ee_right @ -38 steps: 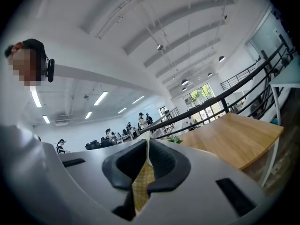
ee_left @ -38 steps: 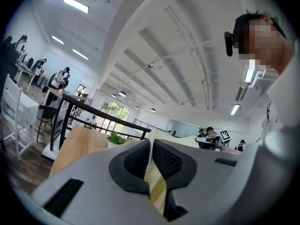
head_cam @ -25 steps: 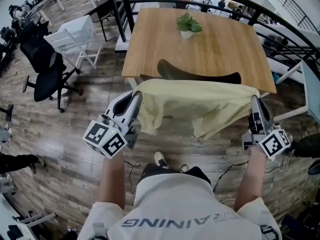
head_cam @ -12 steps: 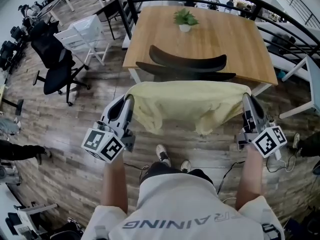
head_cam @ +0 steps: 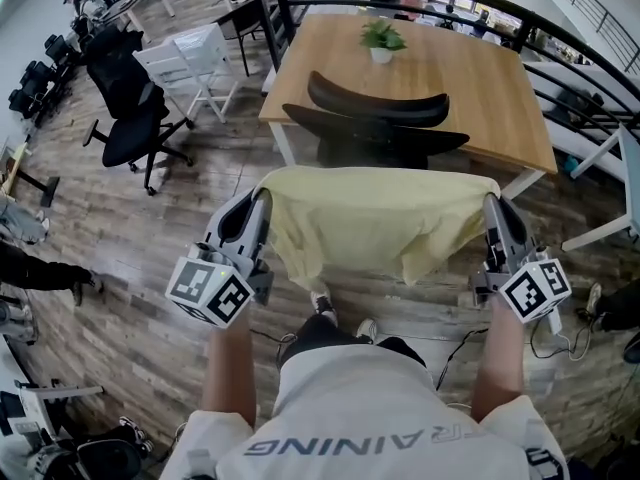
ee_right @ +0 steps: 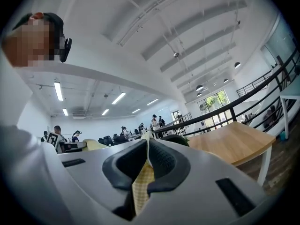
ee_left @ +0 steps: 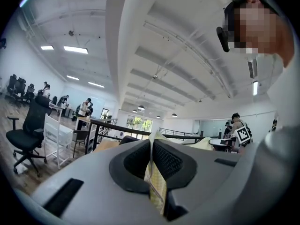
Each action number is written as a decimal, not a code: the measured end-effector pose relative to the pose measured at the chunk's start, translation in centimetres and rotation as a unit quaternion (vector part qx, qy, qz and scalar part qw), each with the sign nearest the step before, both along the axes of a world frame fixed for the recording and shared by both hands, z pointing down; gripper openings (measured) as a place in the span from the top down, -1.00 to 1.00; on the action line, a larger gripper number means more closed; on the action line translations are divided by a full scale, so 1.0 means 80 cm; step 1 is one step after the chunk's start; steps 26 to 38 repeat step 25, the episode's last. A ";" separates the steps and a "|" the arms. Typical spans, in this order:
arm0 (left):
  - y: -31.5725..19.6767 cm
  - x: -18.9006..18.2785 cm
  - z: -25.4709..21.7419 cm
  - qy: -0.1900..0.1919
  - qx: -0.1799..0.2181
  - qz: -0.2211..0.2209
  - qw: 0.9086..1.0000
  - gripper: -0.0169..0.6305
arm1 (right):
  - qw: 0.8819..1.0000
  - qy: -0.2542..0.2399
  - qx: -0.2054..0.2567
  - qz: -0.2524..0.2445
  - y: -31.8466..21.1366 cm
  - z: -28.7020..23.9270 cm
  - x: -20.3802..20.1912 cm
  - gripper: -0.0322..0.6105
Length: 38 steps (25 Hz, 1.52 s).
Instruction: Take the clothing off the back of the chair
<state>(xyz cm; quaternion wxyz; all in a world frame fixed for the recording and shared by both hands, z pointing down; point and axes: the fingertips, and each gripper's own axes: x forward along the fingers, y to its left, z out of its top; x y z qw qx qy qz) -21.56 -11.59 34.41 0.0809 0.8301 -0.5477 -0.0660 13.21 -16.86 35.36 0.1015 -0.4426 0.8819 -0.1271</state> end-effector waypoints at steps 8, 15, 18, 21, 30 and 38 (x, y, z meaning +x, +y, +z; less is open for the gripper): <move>0.024 0.014 -0.006 -0.005 0.006 -0.007 1.000 0.80 | 1.000 0.009 0.009 -0.008 0.026 -0.006 0.008 0.79; 0.027 0.027 -0.006 -0.005 0.006 -0.005 1.000 0.80 | 1.000 0.005 0.008 -0.015 0.028 -0.003 0.019 0.79; 0.024 0.027 -0.010 -0.009 0.011 -0.002 1.000 0.80 | 1.000 0.000 0.002 -0.025 0.027 -0.002 0.017 0.79; 0.024 0.028 -0.016 -0.006 0.016 -0.001 1.000 0.80 | 1.000 0.000 0.000 -0.028 0.027 -0.002 0.017 0.79; 0.023 0.032 -0.016 -0.003 0.015 0.001 1.000 0.80 | 1.000 0.002 -0.004 -0.030 0.026 0.000 0.017 0.79; 0.023 0.032 -0.016 -0.003 0.015 0.001 1.000 0.80 | 1.000 0.002 -0.004 -0.030 0.026 0.000 0.017 0.79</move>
